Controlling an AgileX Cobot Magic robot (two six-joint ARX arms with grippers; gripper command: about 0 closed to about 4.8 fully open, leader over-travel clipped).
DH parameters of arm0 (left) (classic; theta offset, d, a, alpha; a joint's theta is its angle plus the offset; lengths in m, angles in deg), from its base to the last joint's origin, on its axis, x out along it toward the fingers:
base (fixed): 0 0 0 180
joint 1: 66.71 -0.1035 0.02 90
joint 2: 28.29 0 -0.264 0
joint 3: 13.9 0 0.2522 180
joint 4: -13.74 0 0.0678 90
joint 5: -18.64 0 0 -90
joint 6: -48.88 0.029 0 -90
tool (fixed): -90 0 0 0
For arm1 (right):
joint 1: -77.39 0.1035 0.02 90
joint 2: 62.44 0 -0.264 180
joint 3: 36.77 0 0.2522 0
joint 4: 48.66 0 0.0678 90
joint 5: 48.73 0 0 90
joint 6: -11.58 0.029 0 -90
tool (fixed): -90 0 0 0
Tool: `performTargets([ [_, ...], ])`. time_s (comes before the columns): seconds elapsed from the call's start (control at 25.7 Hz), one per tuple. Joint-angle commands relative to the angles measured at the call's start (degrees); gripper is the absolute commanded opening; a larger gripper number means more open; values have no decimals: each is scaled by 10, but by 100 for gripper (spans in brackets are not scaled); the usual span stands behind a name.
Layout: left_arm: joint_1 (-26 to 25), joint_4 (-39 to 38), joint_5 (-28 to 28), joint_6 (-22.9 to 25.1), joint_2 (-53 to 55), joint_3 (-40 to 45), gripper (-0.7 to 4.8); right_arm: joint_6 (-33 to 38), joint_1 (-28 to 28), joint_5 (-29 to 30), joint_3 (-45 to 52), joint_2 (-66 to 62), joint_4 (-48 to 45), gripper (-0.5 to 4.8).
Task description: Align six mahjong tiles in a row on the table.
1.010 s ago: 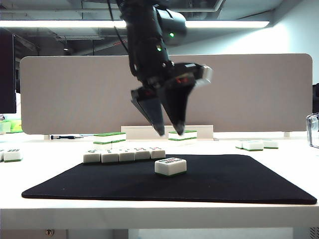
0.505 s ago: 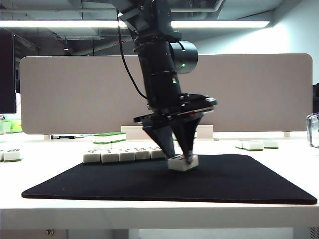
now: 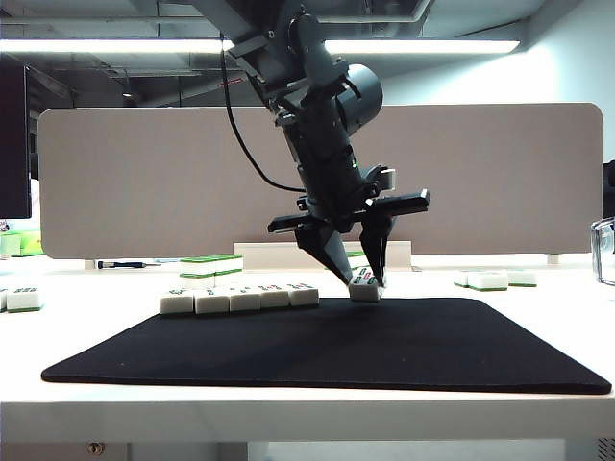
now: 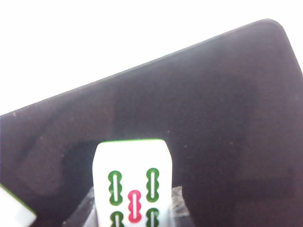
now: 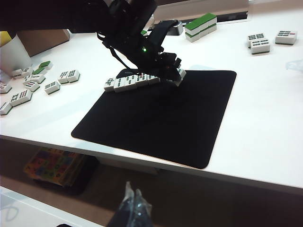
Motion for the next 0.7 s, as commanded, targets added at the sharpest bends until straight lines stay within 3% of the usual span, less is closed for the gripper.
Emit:
performTargets([
  [0.04,-1,9,-2,-10,3,-3,128,-1,0,-1,-1,7,-7,-1],
  [0.16,-3,8,3,-10,3,-3,139,-1,0,-1,-1,7,-7,-1],
  [0.27,-3,11,3,-11,3,-3,252,-1,0,-1,-1,7,-7,-1],
  [0.54,-2,8,4,0,2,-18,255,-1,0,-1,-1,7,-7,-1],
  [0.7,-2,-43,7,93,-3,-61,255,-1,0,-1,-1,7,-7,-1],
])
